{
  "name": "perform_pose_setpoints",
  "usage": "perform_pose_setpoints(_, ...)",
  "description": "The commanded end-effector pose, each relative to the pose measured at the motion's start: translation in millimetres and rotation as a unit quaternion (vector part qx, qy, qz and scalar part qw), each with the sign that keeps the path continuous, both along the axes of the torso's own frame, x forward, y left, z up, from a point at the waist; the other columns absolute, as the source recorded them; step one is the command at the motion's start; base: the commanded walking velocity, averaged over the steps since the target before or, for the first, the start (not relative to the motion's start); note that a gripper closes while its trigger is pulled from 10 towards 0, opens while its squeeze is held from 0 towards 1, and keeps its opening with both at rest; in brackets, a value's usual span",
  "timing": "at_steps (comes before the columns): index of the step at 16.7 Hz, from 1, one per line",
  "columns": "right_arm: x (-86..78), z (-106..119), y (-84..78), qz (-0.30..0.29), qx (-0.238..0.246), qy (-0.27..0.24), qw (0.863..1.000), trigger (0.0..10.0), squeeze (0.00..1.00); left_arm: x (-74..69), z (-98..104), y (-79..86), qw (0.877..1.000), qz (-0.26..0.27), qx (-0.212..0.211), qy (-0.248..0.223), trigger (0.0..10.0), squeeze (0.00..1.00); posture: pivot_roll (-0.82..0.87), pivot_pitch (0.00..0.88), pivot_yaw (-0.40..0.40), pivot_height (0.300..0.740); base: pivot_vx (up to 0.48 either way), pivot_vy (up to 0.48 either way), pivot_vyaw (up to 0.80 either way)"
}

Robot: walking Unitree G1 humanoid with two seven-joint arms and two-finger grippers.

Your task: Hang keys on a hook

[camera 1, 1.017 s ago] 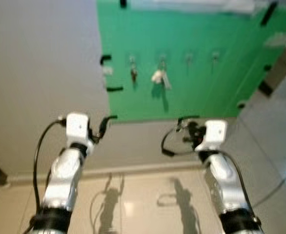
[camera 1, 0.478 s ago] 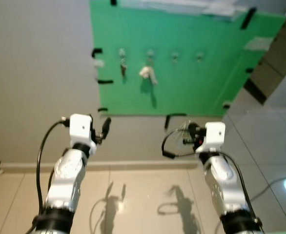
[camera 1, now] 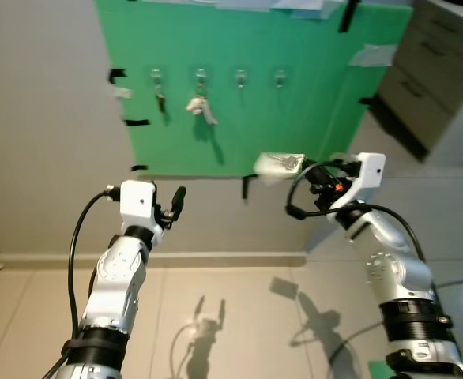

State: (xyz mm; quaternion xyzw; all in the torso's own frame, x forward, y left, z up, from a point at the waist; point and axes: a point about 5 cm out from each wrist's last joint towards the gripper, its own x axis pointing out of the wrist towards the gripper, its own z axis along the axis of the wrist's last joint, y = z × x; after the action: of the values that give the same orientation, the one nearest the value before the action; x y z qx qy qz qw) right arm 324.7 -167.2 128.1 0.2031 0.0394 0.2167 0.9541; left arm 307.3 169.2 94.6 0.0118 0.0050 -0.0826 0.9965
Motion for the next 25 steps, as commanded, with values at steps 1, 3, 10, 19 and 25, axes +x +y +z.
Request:
perform_pose_setpoints(1, 0.1, 10.7, -5.4, 0.014, 0.025, -0.005, 1.0, 10.0, 0.0, 1.7, 3.0, 2.0, 1.0, 0.003, 0.002, -0.005, 10.0, 0.0, -0.02, 0.0, -0.014, 0.74, 0.0, 0.0, 0.0)
perform_pose_setpoints(3, -2.1, 19.8, -3.3, 0.049, 0.041, -0.003, 0.998, 10.0, 0.0, 0.5, 1.3, 2.1, 1.0, 0.003, 0.001, -0.004, 10.0, 0.0, -0.02, 0.0, -0.016, 0.74, 0.0, 0.0, 0.0)
perform_pose_setpoints(10, -4.3, 37.1, 2.0, 0.109, 0.049, -0.001, 0.993, 10.0, 0.0, -0.5, 0.1, 0.1, 1.0, 0.003, 0.002, -0.003, 10.0, 0.0, -0.01, 0.0, -0.028, 0.74, 0.0, 0.0, 0.0)
perform_pose_setpoints(19, -34.3, -7.5, 29.0, -0.068, -0.2, -0.066, 0.975, 10.0, 0.0, -10.3, 9.4, -14.2, 0.998, -0.053, -0.03, -0.018, 10.0, 0.0, 0.01, 0.0, -0.031, 0.74, 0.0, 0.0, 0.0)
perform_pose_setpoints(25, -124.6, -42.9, -8.1, -0.181, -0.243, -0.038, 0.952, 10.0, 0.0, -72.7, -0.1, 7.8, 0.998, -0.059, 0.013, 0.026, 10.0, 0.0, 0.02, 0.0, -0.021, 0.74, 0.0, 0.0, 0.0)
